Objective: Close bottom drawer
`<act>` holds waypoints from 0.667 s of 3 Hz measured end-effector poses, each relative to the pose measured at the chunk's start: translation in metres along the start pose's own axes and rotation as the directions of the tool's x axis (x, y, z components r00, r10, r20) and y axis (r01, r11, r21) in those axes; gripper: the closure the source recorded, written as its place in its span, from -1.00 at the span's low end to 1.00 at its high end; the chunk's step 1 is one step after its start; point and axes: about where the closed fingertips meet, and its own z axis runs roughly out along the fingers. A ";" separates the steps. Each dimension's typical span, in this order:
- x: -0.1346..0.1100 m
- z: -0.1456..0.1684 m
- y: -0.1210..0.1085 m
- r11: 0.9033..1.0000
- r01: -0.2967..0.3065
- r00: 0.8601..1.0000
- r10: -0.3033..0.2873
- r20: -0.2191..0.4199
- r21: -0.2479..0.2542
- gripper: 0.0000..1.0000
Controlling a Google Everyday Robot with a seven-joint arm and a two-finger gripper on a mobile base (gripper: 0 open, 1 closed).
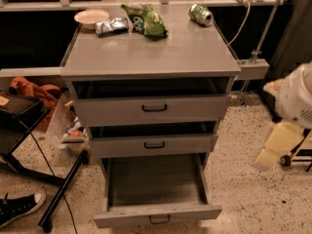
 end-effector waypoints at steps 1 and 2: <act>0.028 0.069 0.040 0.994 -0.074 0.990 0.083 0.115 -0.084 -1.00; 0.044 0.158 0.092 0.972 -0.119 0.945 0.173 0.278 -0.200 -1.00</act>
Offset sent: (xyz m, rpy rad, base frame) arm -0.0053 0.0418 -0.2878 0.6684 -0.1629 -0.1250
